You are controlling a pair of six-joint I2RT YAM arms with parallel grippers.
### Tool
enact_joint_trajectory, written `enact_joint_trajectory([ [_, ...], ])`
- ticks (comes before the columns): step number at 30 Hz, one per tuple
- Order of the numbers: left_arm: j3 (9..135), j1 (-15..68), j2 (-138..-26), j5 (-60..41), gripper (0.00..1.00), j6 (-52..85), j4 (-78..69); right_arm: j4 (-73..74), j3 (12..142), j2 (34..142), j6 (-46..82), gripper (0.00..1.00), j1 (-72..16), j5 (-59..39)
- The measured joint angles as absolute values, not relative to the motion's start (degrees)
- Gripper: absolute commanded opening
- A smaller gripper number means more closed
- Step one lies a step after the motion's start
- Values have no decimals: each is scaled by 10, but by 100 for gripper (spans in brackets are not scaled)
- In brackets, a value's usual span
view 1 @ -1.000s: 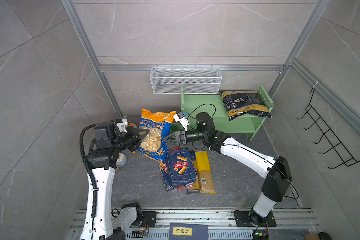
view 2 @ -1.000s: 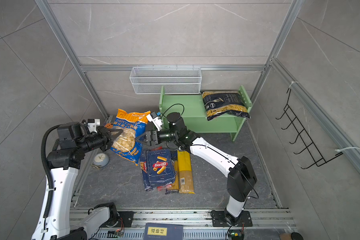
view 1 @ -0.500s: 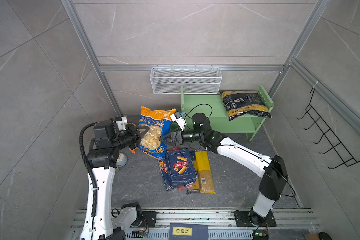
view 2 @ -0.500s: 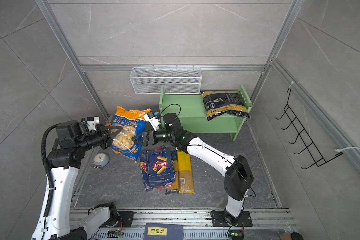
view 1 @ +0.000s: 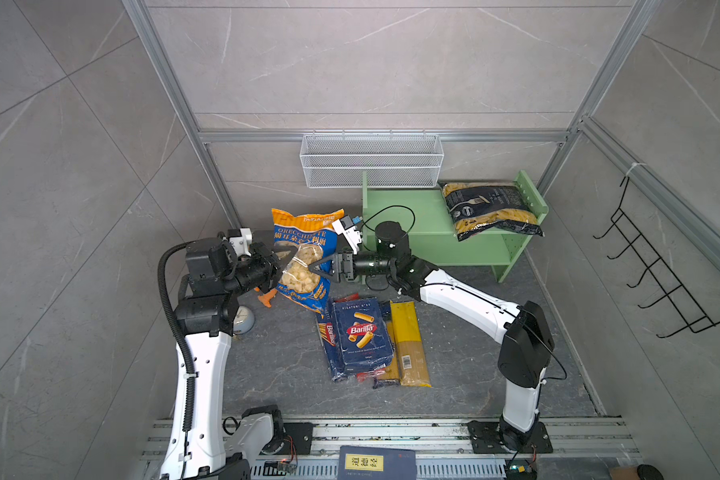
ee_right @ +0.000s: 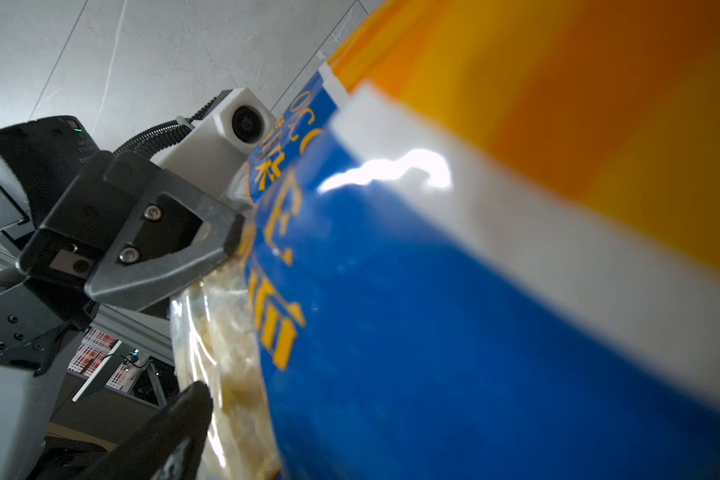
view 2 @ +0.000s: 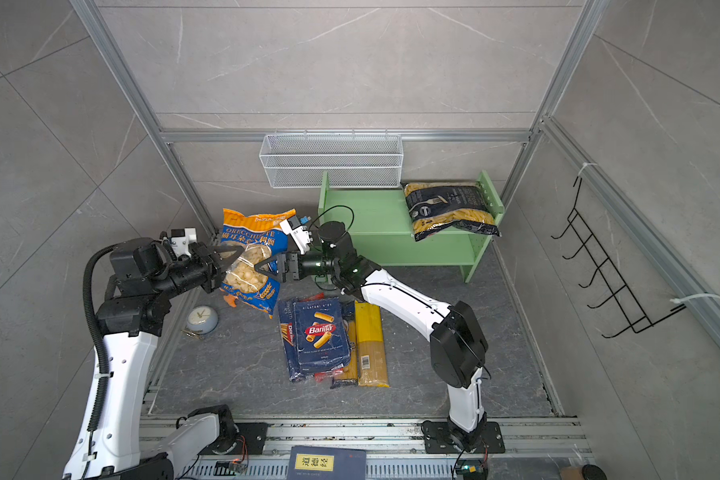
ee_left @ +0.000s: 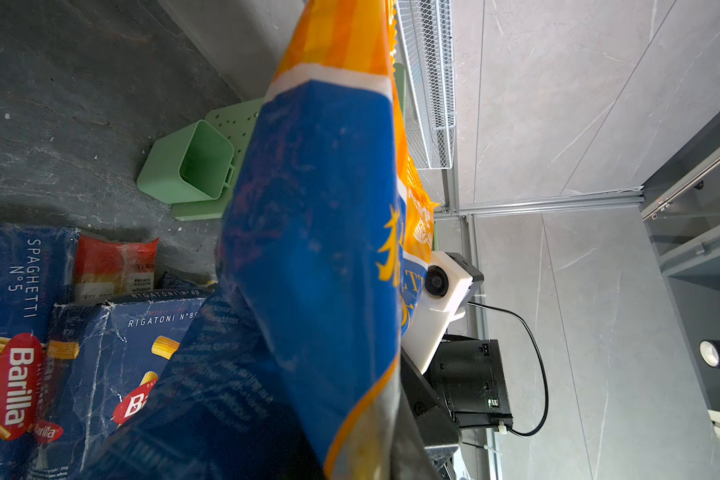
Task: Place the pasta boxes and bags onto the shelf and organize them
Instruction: 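Close the right gripper on the orecchiette bag held by the left gripper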
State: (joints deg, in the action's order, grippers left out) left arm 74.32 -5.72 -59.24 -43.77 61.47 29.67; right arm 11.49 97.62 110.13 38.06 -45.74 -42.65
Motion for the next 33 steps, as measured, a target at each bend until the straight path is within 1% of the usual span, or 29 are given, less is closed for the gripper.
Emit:
enact_joint_trajectory([
  [5,724,-52,-591,-434,0,626,262,126,997,1117,404,99,-457,-431],
  [10,713,-38,-591,-418,0,629,246,127,1020,1139,427,95,-453,-436],
  [14,713,-30,-591,-403,0,629,231,127,1051,1160,443,84,-451,-440],
  [17,713,-28,-593,-395,0,630,225,127,1065,1168,453,68,-449,-444],
  [19,713,-27,-595,-391,0,631,222,126,1071,1169,456,61,-447,-445],
  [23,716,-26,-596,-390,0,631,209,126,1080,1169,459,52,-444,-449],
  [24,717,-25,-596,-389,2,631,210,127,1080,1169,459,49,-444,-452],
  [27,719,-25,-596,-386,12,631,212,130,1080,1169,462,41,-444,-455],
  [29,721,-25,-597,-385,22,629,215,130,1080,1169,464,36,-443,-458],
  [31,723,-25,-599,-385,28,628,216,131,1080,1169,465,33,-442,-461],
  [33,727,-23,-601,-386,38,628,214,133,1080,1169,474,29,-441,-466],
])
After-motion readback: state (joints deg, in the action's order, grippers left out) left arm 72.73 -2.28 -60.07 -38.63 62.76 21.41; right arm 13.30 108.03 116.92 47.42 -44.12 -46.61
